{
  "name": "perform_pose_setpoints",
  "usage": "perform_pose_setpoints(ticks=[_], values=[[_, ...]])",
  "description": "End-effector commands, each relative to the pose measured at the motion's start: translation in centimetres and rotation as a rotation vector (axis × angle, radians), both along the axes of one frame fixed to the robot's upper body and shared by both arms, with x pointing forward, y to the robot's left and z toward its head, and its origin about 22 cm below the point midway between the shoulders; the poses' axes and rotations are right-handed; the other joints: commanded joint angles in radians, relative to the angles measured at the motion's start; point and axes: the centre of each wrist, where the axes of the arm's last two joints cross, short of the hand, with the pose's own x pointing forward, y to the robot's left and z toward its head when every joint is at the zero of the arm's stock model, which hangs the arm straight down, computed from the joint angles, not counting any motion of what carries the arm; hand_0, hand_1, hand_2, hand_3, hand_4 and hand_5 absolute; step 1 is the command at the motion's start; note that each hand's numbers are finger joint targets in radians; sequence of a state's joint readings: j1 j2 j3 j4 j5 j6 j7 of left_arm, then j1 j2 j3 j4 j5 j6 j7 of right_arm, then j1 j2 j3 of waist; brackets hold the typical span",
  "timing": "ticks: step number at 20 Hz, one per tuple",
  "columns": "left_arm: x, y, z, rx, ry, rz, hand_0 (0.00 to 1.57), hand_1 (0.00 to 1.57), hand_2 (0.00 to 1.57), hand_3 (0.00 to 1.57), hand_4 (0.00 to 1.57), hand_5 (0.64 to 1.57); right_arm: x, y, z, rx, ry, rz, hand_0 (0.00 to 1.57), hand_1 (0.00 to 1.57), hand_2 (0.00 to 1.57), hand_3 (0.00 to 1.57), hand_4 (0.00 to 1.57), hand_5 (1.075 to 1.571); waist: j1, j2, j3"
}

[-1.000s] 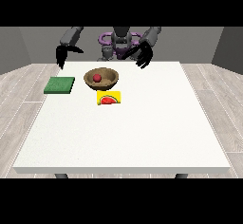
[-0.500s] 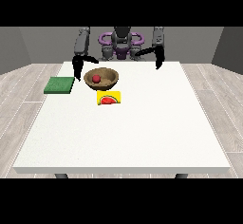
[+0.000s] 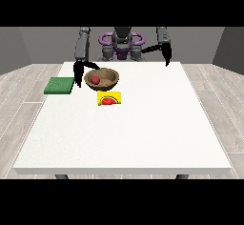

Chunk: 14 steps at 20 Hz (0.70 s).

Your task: Pick the cup and pour the ball into the bowl, then pick the bowl and place it on the pad

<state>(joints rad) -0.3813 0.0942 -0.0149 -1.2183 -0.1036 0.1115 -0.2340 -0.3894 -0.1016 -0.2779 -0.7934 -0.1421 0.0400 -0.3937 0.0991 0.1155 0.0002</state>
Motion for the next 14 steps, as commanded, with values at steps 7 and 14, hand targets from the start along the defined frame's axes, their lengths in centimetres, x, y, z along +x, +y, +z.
perform_pose_setpoints(ticks=[7,14], values=[[-0.5,0.3,2.2,0.007,-0.051,-0.027,0.00,0.00,0.00,0.00,0.00,1.565,0.9,0.9,-1.9,0.019,-0.028,-0.020,0.00,0.00,0.00,0.00,0.06,1.562,0.035,0.056,0.0004],[0.4,0.1,4.5,0.005,-0.118,-0.086,0.00,0.00,0.00,0.00,0.47,1.564,-3.9,-1.0,-5.7,-0.260,0.274,-0.204,1.57,1.57,1.57,1.09,0.85,1.505,0.099,0.107,-0.0026]])
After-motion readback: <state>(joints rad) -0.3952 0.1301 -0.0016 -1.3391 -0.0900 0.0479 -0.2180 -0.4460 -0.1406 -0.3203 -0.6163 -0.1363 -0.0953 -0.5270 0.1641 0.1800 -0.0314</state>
